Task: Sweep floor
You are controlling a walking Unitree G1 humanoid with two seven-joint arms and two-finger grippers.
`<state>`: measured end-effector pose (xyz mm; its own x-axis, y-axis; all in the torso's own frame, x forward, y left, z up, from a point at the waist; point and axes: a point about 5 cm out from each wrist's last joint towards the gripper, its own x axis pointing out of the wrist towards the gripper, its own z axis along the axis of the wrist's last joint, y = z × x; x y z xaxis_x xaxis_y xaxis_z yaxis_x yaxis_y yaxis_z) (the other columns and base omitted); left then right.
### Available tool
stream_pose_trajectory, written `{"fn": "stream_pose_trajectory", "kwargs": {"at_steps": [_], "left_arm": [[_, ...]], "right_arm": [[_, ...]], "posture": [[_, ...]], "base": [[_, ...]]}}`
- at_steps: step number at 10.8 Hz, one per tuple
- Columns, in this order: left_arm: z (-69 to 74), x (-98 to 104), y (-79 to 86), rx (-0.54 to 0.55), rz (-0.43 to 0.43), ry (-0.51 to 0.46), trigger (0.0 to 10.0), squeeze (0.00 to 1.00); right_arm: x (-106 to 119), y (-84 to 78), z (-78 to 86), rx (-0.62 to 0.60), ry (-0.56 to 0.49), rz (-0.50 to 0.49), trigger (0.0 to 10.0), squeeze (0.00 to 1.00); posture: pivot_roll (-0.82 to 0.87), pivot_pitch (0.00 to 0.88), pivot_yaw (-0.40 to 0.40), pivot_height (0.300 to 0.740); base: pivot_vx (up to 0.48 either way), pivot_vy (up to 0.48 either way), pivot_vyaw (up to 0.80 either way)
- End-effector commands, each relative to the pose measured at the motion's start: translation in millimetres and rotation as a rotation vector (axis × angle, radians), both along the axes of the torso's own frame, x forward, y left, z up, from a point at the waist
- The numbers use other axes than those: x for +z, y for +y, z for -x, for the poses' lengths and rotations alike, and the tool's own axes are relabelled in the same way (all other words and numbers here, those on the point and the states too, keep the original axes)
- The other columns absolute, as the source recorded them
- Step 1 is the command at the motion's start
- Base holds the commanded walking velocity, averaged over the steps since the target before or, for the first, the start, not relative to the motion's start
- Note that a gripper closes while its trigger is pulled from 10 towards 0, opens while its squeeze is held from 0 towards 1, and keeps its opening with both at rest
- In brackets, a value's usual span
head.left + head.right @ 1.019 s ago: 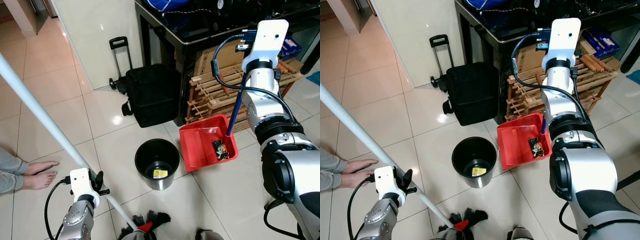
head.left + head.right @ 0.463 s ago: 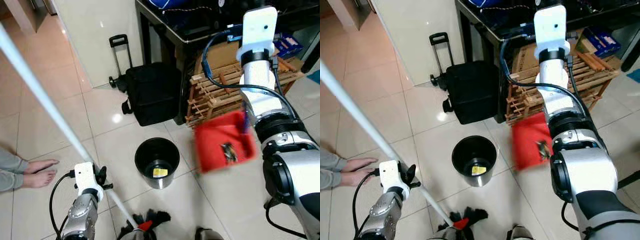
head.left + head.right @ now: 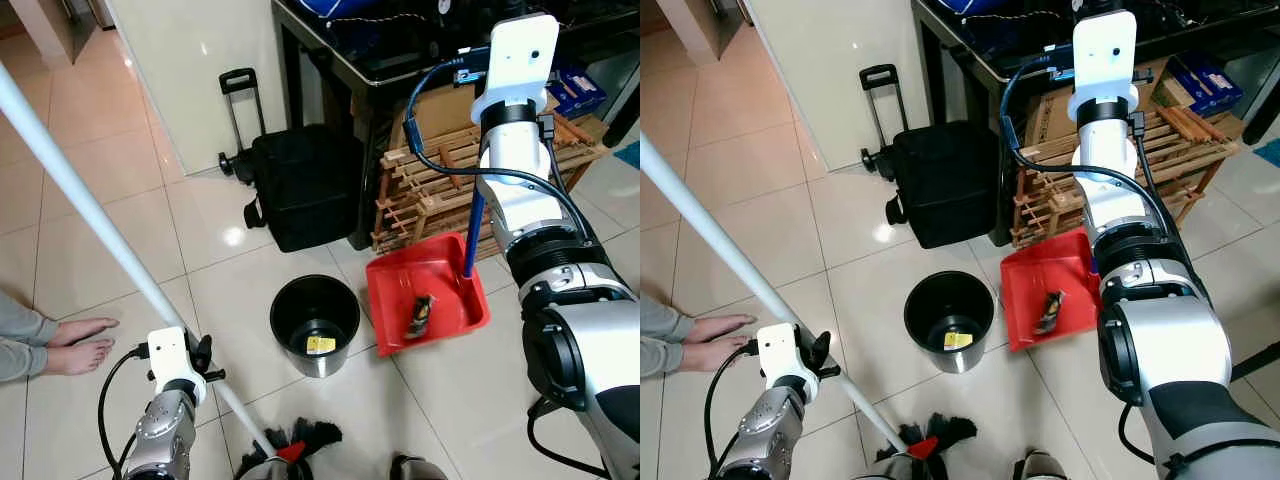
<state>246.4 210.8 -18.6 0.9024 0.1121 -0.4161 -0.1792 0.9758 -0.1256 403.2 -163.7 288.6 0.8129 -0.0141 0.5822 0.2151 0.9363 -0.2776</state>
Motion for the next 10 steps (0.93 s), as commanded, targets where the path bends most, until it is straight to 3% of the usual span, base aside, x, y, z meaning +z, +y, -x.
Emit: {"fn": "stream_pose_trajectory", "kwargs": {"at_steps": [1,10], "left_arm": [[5.5,-6,3.3,0.001,-0.016,0.042,10.0,0.00],[3.3,-7,-0.4,0.011,-0.003,0.043,10.0,0.00]], "right_arm": [[11,0.9,1.5,0.010,-0.040,-0.006,10.0,0.00],[22,9.0,3.5,0.040,-0.069,0.022,10.0,0.00]], "posture": [[-0.09,0.083,0.099,0.740],[-0.11,0.079,0.088,0.740]], "base": [[0.000,0.000,0.00],[0.000,0.000,0.00]]}}
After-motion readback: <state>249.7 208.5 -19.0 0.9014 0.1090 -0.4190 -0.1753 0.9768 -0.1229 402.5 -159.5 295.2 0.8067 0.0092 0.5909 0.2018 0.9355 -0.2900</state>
